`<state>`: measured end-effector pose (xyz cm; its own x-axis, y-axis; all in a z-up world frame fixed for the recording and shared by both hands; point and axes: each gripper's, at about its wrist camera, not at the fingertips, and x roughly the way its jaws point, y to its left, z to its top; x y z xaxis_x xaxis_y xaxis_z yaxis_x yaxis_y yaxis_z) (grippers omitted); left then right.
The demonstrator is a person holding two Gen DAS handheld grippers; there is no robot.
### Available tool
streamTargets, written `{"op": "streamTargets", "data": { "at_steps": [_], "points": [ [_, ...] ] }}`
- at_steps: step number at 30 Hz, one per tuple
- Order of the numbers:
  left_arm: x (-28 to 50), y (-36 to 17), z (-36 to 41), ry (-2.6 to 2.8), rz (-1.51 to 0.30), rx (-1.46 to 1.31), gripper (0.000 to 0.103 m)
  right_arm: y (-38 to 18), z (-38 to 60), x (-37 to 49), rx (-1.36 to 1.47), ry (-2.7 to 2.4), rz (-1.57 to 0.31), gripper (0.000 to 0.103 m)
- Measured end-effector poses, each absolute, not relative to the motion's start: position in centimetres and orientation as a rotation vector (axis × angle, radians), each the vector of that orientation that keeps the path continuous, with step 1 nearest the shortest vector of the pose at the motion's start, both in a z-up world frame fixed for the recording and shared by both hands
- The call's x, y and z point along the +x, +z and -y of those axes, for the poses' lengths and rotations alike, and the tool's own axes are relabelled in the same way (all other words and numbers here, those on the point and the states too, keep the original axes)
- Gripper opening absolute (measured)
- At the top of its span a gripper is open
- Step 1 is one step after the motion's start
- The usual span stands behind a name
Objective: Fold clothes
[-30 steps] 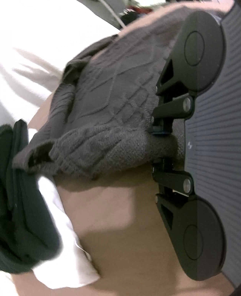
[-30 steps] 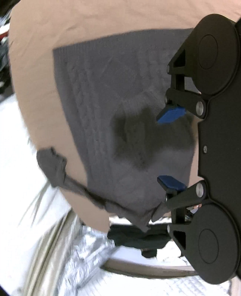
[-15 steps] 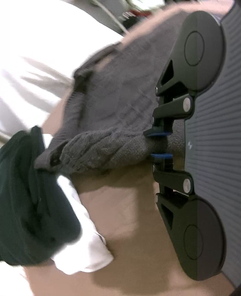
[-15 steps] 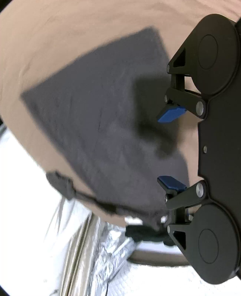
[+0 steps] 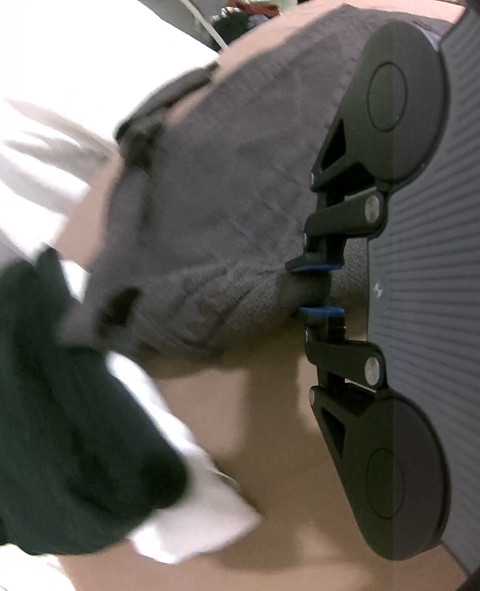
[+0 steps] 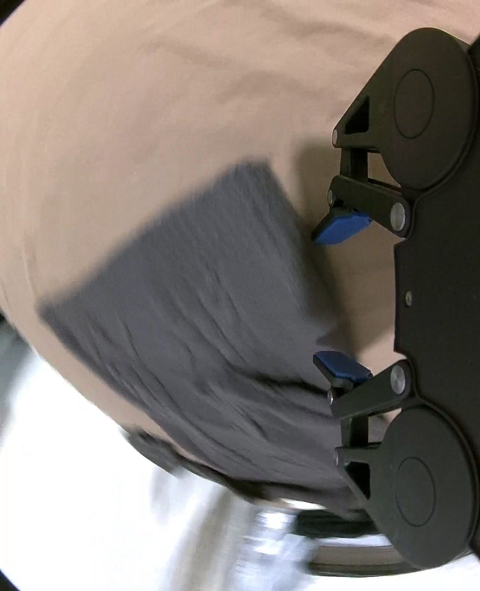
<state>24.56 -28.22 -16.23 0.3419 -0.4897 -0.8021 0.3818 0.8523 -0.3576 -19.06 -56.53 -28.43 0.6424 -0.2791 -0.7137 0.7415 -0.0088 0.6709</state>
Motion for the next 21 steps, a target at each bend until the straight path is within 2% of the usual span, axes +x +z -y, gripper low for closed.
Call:
{"op": "streamTargets", "data": {
  "at_steps": [2, 6, 8, 10, 12, 14, 16, 17, 18, 19, 20, 21],
  "points": [
    [24.7, -16.9, 27.6, -0.562, -1.093, -0.147, 0.018, -29.7, 56.2, -19.4, 1.37, -0.88, -0.324, 0.069],
    [24.4, -16.6, 27.9, -0.571, -1.026, -0.073, 0.033, -30.9, 56.4, -18.4, 1.294, -0.953, -0.199, 0.069],
    [24.7, -16.1, 27.6, -0.558, -0.965, -0.098, 0.036, -30.5, 57.0, -16.9, 1.181, -0.993, -0.211, 0.069],
    [25.1, -15.9, 27.5, -0.568, -0.906, -0.098, 0.045, -30.0, 57.8, -14.7, 1.043, -1.032, -0.299, 0.069],
    [26.0, -16.4, 27.8, -0.571, -0.893, -0.083, 0.057, -29.5, 58.3, -12.8, 0.901, -1.05, -0.399, 0.07],
    [27.1, -17.9, 28.1, -0.594, -0.95, -0.114, 0.06, -29.1, 58.3, -11.7, 0.791, -1.055, -0.481, 0.068],
    [28.2, -19.5, 28.6, -0.637, -1.015, -0.173, 0.062, -28.8, 58.1, -10.6, 0.671, -1.047, -0.56, 0.042],
    [28.2, -20.0, 29.1, -0.688, -1.012, -0.2, 0.072, -28.6, 58.2, -10.2, 0.613, -1.039, -0.597, 0.021],
    [28.1, -20.1, 29.9, -0.74, -1.003, -0.17, 0.081, -28.4, 58.5, -10.5, 0.58, -1.034, -0.612, 0.018],
    [27.4, -19.9, 31.1, -0.767, -0.986, -0.088, 0.081, -28.1, 58.8, -11.1, 0.554, -1.029, -0.621, 0.017],
    [26.7, -19.7, 32.2, -0.79, -0.965, -0.007, 0.059, -27.9, 59.2, -11.3, 0.543, -1.033, -0.626, 0.016],
    [26.0, -19.4, 33.0, -0.777, -0.927, 0.047, 0.026, -27.6, 59.5, -11.4, 0.536, -1.039, -0.629, 0.016]
  ]
}}
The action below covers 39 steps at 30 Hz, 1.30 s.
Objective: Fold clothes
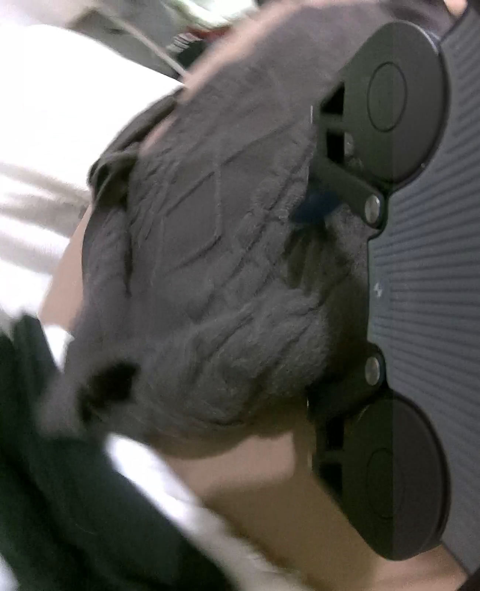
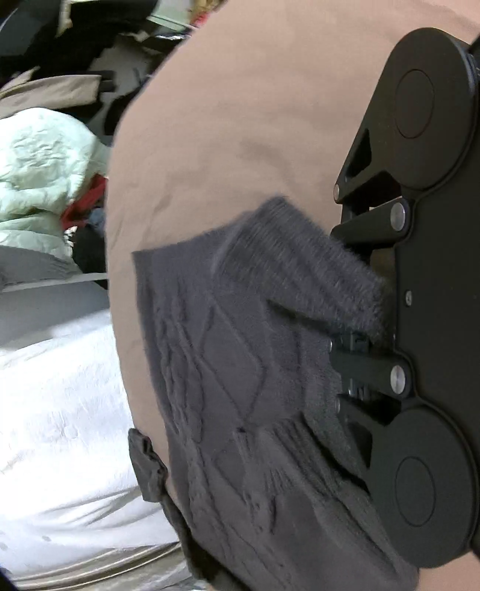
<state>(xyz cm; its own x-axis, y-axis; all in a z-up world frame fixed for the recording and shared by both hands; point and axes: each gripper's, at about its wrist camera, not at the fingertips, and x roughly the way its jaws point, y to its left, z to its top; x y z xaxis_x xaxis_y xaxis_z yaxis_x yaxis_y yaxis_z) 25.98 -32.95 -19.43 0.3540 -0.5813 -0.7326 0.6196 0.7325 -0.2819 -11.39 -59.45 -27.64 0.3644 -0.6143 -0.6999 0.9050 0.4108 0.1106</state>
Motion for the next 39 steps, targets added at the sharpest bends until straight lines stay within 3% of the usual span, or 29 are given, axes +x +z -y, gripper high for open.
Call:
{"op": "streamTargets", "data": {
  "at_steps": [3, 10, 17, 20, 23, 25, 29, 32, 37, 39],
  "points": [
    [24.8, -18.9, 33.7, -0.771, -0.882, 0.072, 0.018, -27.2, 60.7, -12.4, 0.639, -1.047, -0.603, 0.016],
    [24.7, -15.9, 34.2, -0.762, -0.848, -0.013, 0.017, -25.6, 61.3, -13.5, 0.673, -1.059, -0.543, 0.015],
    [17.2, -7.8, 29.3, -0.934, -0.75, 0.064, 0.016, -16.4, 58.4, -17.4, 0.622, -1.197, -0.285, 0.013],
    [14.8, -10.3, 29.5, -0.933, -0.841, 0.185, 0.017, -15.9, 56.5, -19.4, 0.524, -1.317, -0.359, 0.013],
    [14.7, -15.5, 30.9, -0.913, -1.052, 0.286, 0.018, -20.0, 56.6, -21.2, 0.447, -1.391, -0.555, 0.013],
    [14.5, -17.5, 31.7, -0.908, -1.113, 0.344, 0.02, -23.1, 56.9, -22.7, 0.461, -1.364, -0.628, 0.017],
    [13.1, -14.4, 31.6, -0.993, -0.972, 0.441, 0.03, -25.9, 57.7, -25.4, 0.592, -1.403, -0.63, 0.034],
    [13.4, -11.3, 29.8, -1.107, -0.918, 0.358, 0.031, -23.6, 57.7, -25.7, 0.536, -1.432, -0.597, 0.04],
    [17.8, -8.5, 26.7, -1.169, -0.896, 0.095, 0.043, -18.5, 58.9, -24.5, 0.525, -1.269, -0.519, 0.044],
    [20.5, -7.3, 26.9, -1.13, -0.851, 0.079, 0.045, -17.0, 60.2, -23.1, 0.538, -1.153, -0.526, 0.059]
  ]
}}
